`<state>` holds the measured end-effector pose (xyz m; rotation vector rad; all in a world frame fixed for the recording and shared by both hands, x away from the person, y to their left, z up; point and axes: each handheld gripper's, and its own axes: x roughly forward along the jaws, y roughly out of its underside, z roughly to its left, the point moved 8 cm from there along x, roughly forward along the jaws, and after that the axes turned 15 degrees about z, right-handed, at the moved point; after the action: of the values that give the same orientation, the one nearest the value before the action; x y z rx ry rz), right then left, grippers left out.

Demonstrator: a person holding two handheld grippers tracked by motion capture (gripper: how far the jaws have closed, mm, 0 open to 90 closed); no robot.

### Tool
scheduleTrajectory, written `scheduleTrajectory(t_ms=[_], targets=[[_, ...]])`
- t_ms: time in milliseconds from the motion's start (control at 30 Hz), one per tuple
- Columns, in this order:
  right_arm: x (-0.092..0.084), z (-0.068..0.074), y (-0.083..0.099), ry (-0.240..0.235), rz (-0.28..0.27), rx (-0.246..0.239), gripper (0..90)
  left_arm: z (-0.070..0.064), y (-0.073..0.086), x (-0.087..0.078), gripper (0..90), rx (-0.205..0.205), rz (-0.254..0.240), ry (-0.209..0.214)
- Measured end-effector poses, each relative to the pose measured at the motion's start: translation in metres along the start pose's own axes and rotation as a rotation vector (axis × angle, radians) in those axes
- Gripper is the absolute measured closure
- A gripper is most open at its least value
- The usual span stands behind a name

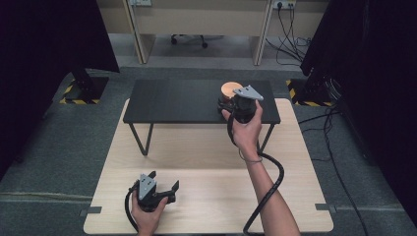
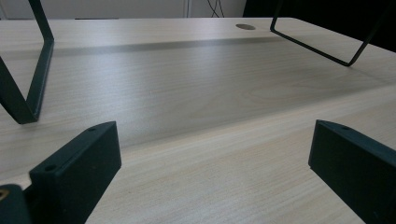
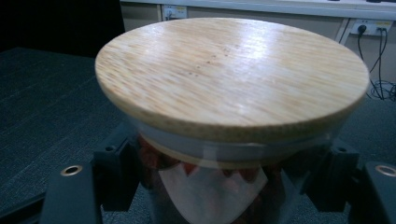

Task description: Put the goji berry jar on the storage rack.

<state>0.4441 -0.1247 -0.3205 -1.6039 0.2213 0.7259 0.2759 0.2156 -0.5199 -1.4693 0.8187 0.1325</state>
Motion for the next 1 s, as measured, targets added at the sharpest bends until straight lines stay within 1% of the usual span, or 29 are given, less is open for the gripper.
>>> scheduleTrajectory(t_ms=[200, 267, 300, 333, 400, 433, 467, 500, 533, 567, 633, 767, 1000], targets=[[0.0, -0.002, -0.001, -0.007, 0.006, -0.006, 24.9, 0.0, 0.0, 0.0, 1.6, -0.001, 0.0, 0.001], [0.0, -0.001, 0.0, 0.006, 0.007, -0.016, 13.2, 0.0, 0.0, 0.0, 1.7, -0.001, 0.0, 0.001], [-0.001, -0.001, 0.001, 0.007, 0.001, -0.015, 9.7, 0.0, 0.0, 0.0, 1.7, -0.001, 0.0, 0.001], [-0.002, -0.001, 0.002, 0.0, -0.002, -0.024, 8.0, 0.0, 0.0, 0.0, 1.6, -0.001, 0.0, 0.001], [-0.007, -0.001, 0.005, -0.005, -0.01, -0.044, 1.0, 0.0, 0.0, 0.0, 1.6, -0.001, 0.0, 0.0], [-0.01, -0.001, 0.006, -0.017, -0.019, -0.048, 0.8, 0.0, 0.0, 0.0, 1.6, 0.0, 0.0, 0.0], [-0.013, -0.001, 0.008, -0.014, -0.032, -0.046, 0.3, 0.0, 0.0, 0.0, 1.6, 0.0, 0.0, 0.0], [-0.018, -0.001, 0.01, -0.026, -0.049, -0.037, 0.3, 0.0, 0.0, 0.0, 1.6, 0.0, -0.001, -0.001], [-0.022, -0.003, 0.012, -0.048, -0.064, -0.029, 0.4, 0.0, 0.0, 0.0, 1.7, -0.001, -0.001, -0.001], [-0.026, -0.004, 0.013, -0.056, -0.072, -0.025, 0.3, 0.0, 0.0, 0.0, 1.6, -0.001, -0.001, -0.001], [-0.032, -0.007, 0.015, -0.073, -0.075, -0.026, 0.4, 0.0, 0.0, 0.0, 1.6, 0.0, -0.001, -0.002], [-0.043, -0.011, 0.024, -0.087, -0.084, -0.023, 0.3, 0.0, 0.0, 0.0, 1.7, 0.001, -0.001, -0.002], [-0.052, -0.013, 0.043, -0.097, -0.078, -0.034, 0.3, 0.0, 0.0, 0.0, 1.6, -0.001, 0.0, -0.002]])
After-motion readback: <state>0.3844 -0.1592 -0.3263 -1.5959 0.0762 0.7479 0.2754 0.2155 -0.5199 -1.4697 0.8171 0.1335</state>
